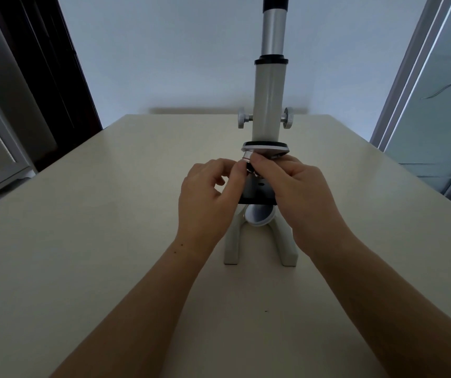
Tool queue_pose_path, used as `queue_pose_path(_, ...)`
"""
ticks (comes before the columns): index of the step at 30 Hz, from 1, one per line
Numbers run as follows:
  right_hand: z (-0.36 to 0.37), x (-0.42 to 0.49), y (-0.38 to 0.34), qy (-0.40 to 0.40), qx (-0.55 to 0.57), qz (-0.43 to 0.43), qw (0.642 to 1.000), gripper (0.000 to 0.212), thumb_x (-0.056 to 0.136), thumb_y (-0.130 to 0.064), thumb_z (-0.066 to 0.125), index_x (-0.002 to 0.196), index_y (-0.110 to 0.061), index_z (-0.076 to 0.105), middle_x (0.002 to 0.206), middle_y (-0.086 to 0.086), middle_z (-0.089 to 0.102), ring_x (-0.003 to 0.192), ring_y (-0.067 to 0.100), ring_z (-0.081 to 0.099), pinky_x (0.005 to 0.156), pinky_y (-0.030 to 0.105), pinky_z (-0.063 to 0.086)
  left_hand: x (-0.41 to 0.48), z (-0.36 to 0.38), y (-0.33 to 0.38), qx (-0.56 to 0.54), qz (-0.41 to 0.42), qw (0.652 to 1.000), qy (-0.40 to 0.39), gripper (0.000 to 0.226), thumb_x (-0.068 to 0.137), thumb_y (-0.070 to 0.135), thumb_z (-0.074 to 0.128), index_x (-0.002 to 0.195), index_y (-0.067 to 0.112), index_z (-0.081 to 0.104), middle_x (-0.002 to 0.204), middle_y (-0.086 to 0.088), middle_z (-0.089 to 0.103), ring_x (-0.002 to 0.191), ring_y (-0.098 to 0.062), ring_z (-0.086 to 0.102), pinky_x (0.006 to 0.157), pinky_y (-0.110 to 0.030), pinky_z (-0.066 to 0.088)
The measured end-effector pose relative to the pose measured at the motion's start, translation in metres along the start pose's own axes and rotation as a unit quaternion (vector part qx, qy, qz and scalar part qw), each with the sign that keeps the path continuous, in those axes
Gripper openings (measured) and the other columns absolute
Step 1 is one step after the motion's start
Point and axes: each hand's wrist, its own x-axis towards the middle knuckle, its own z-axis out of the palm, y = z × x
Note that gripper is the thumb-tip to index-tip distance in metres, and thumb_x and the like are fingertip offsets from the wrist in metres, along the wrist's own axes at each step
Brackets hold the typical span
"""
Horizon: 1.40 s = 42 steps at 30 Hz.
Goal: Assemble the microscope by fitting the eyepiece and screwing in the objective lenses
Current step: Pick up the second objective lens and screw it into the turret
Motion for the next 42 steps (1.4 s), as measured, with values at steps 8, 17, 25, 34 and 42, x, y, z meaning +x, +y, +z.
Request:
queue_pose_path(8,-0.002,0.000,0.001,0.022,-0.054,-0.027,0.998,0.028,0.094,-0.038,0.064,0.068,-0.034,0.072,0.091,-0.014,0.071,0.084,-0.002,0.066,0.069,0.005,0.050,-0.001,0.002,0.004,-0.021,-0.013,1.000,-0.004,0.045,0.090,0.049,0.044,0.082,0.015,0.072,0.076,0.005,0.070,0.080,-0.019,0.064,0.074,-0.037,0.052)
queue_pose_path(17,-0.008,0.002,0.002,0.026,-0.049,-0.033,0.998,0.027,0.094,-0.025,0.062,0.072,-0.033,0.074,0.100,-0.008,0.072,0.079,-0.004,0.066,0.066,0.006,0.050,-0.001,0.004,0.003,0.012,0.014,0.999,0.036,0.026,0.084,0.044,0.053,0.075,0.021,0.064,0.069,0.016,0.059,0.070,-0.015,0.057,0.068,-0.025,0.046)
queue_pose_path(25,-0.024,0.007,0.002,0.076,-0.043,-0.006,0.996,0.031,0.087,-0.018,0.057,0.058,-0.014,0.066,0.081,0.012,0.067,0.067,-0.003,0.057,0.063,0.014,0.051,-0.003,0.005,0.004,-0.002,-0.017,0.999,0.031,0.029,0.087,0.049,0.047,0.078,0.027,0.063,0.076,0.013,0.065,0.078,-0.017,0.061,0.073,-0.040,0.052)
queue_pose_path(34,-0.046,0.021,0.006,0.088,-0.075,0.041,0.992,0.043,0.089,-0.029,0.053,0.047,-0.020,0.060,0.084,0.002,0.077,0.076,0.007,0.065,0.084,0.041,0.053,-0.003,0.008,0.004,0.012,-0.011,0.999,0.046,0.018,0.085,0.040,0.060,0.075,0.027,0.066,0.071,0.023,0.061,0.076,-0.013,0.057,0.068,-0.019,0.042)
queue_pose_path(42,-0.077,0.028,0.012,-0.084,-0.313,0.087,0.942,0.011,0.084,-0.031,0.070,0.083,-0.022,0.065,0.082,0.002,0.069,0.077,0.021,0.064,0.063,0.029,0.047,-0.005,0.010,0.004,0.012,-0.006,0.998,0.065,0.033,0.081,0.051,0.052,0.073,0.023,0.068,0.070,0.022,0.062,0.076,-0.013,0.057,0.070,-0.024,0.045)
